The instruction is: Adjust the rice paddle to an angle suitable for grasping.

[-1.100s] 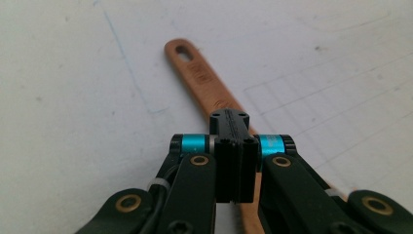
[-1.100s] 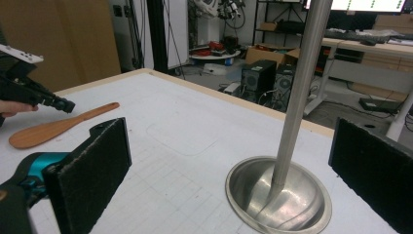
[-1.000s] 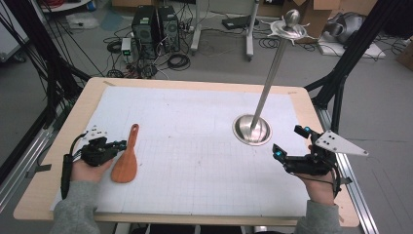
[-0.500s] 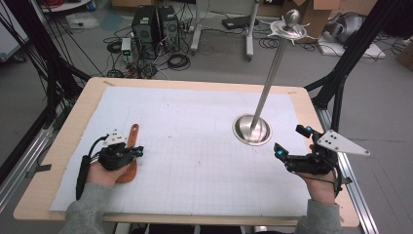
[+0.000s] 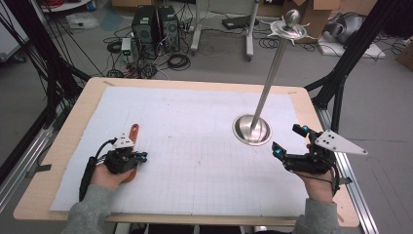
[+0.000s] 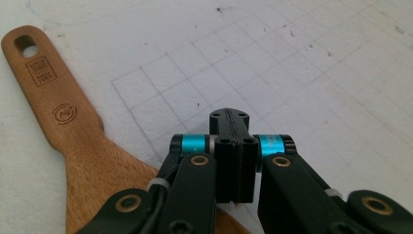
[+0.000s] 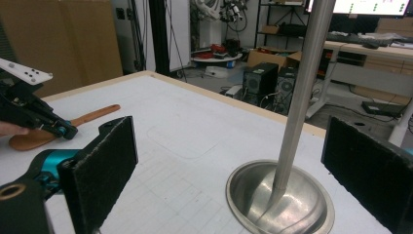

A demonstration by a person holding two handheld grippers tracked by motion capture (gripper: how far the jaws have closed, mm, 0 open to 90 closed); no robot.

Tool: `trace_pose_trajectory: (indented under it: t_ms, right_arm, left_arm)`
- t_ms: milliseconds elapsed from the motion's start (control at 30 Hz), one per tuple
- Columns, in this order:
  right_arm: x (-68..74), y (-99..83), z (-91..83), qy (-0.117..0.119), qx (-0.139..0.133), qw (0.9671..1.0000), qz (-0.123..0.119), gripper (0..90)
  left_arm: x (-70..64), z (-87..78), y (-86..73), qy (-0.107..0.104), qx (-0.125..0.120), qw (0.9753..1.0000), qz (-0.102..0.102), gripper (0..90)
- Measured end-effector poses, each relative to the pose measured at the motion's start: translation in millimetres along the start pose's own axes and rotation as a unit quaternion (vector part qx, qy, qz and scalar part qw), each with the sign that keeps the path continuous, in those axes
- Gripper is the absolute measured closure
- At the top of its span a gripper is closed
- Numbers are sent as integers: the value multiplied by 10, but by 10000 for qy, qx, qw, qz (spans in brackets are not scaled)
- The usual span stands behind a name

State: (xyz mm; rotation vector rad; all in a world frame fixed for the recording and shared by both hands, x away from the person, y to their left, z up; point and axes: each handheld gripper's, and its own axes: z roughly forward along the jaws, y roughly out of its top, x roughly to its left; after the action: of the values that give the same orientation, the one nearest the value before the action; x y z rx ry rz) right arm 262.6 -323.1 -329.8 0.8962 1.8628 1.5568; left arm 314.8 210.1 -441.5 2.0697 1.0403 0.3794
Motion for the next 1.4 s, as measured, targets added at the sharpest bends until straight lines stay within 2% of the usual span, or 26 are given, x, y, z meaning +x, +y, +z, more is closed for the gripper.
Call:
trace_pose_trajectory:
  t_ms: [300,600,767,967,1067,1200,1300,1333,1367,1400]
  right_arm:
    - [6,-5,25,41,25,10000,-21,47]
    - [1,-8,45,40,63,10000,-1,47]
    - [6,-4,44,31,34,10000,-8,48]
    - [-2,-2,43,23,17,10000,-8,48]
    - [-1,-4,48,22,33,10000,0,48]
    - [1,-5,62,23,50,10000,-15,48]
    - [7,-5,71,29,59,10000,-19,48]
    - [10,-4,79,41,62,10000,-33,48]
    - [10,-4,79,41,62,10000,-33,48]
    - [10,-2,85,54,52,10000,-56,48]
  left_arm:
    - [2,-17,-10,-39,40,10000,43,895]
    - [-5,-106,-16,64,333,9993,156,896]
    - [15,-137,-35,4,362,9993,133,896]
    - [51,-206,-55,-78,530,9985,140,896]
    - [127,-279,-97,-193,624,9979,44,897]
    - [179,-321,-143,-288,584,9979,9,896]
    - [182,-327,-147,-281,561,9980,33,896]
    - [192,-344,-148,-368,460,9982,64,896]
    - [192,-344,-148,-368,460,9982,64,896]
    - [206,-380,-138,-397,327,9987,64,896]
